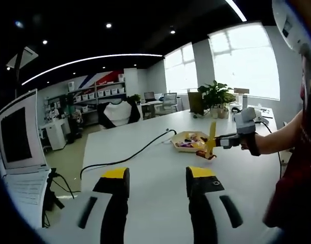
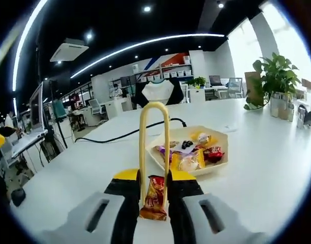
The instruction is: Place the target food into the container with the food tongs after gripping and lifting it, then release it inside without dropping or visibly crushing the food.
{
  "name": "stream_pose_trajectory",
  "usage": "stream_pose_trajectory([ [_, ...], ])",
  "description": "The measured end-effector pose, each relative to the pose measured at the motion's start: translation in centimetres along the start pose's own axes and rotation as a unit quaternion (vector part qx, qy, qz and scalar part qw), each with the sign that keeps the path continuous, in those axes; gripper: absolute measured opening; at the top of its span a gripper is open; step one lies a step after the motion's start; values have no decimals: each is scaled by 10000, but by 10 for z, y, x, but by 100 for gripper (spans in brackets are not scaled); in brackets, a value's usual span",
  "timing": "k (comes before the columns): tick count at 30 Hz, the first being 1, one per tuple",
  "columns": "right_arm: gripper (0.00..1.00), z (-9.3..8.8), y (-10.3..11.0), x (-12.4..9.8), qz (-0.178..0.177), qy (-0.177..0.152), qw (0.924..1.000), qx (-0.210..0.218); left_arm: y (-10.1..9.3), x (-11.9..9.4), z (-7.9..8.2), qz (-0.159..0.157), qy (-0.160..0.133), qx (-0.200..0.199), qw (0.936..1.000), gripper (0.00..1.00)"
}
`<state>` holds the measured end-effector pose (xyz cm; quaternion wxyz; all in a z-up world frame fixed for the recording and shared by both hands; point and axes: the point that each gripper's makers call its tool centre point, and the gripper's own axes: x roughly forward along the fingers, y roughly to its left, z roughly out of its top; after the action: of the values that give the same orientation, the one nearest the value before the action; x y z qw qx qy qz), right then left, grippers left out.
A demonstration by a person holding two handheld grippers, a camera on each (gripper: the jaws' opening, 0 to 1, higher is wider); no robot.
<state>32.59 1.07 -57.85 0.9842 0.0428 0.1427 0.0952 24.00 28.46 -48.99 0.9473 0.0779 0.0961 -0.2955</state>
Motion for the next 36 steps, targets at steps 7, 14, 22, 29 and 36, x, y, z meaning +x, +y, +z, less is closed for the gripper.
stream_pose_trajectory([
  [7,16,46,-7,-21,133,-424,9989,-164,-11,15,7,-130,-93,-38,9999,47],
  [14,16,86,-43,-11,96,-712,9973,-123,-26,19,10,-147,-108,-67,9998,46],
  [22,16,128,-73,19,159,-979,9948,-244,-28,2,3,294,37,-167,9994,46],
  [29,22,136,-63,48,805,-1246,9885,-277,-31,-10,-2,619,136,-248,9977,46],
  [36,23,104,-69,53,782,-758,9936,-289,-43,-12,-3,722,201,-262,9968,46],
])
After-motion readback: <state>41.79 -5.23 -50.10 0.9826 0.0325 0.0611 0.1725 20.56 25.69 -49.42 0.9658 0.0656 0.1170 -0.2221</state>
